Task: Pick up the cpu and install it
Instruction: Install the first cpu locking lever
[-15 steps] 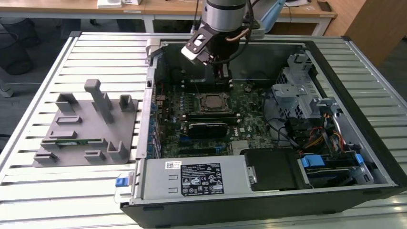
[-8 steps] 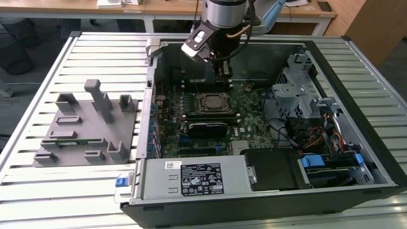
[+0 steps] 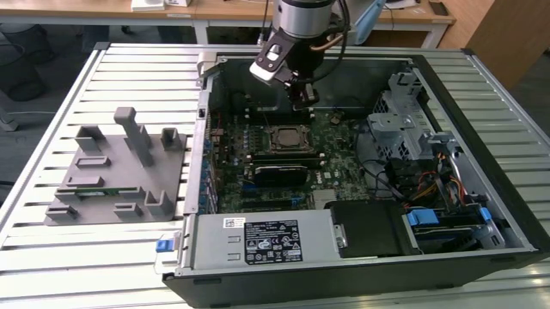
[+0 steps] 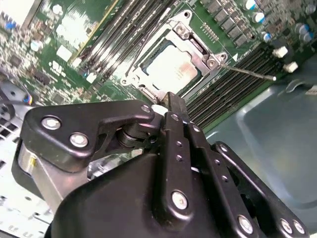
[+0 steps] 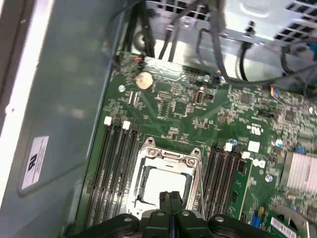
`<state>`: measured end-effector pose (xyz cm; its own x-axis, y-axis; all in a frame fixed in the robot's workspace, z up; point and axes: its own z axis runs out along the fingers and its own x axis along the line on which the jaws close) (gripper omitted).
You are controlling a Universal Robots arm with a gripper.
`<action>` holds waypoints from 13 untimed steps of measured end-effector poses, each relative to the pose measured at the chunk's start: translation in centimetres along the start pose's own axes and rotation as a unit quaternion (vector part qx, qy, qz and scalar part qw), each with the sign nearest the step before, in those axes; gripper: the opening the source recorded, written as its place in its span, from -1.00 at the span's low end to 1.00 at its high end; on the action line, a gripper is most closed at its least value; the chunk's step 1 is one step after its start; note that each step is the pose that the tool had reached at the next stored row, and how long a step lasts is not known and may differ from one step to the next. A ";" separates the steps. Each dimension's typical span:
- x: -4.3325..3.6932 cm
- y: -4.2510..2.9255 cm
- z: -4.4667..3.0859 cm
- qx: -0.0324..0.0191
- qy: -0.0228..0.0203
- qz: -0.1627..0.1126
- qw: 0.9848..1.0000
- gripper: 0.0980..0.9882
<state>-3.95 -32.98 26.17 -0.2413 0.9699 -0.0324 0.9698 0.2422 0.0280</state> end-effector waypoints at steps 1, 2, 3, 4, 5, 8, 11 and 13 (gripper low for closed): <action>0.00 0.00 0.00 0.000 0.000 -0.009 1.000 -0.98; 0.00 0.00 0.00 -0.001 0.000 -0.016 1.000 -0.98; 0.00 0.00 0.00 -0.001 0.001 -0.023 1.000 -0.98; 0.00 0.00 0.00 -0.001 0.001 -0.030 1.000 -0.98; 0.00 0.00 0.01 -0.001 0.001 -0.038 0.999 -0.98; 0.00 0.00 0.02 -0.002 0.002 -0.066 0.998 -0.98; 0.00 0.00 0.03 -0.003 0.003 -0.089 0.996 -0.98; 0.00 -0.01 0.03 -0.003 0.003 -0.107 0.994 -0.98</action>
<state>-3.96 -32.98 26.13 -0.4421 0.8964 -0.0324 0.8961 0.4430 0.0279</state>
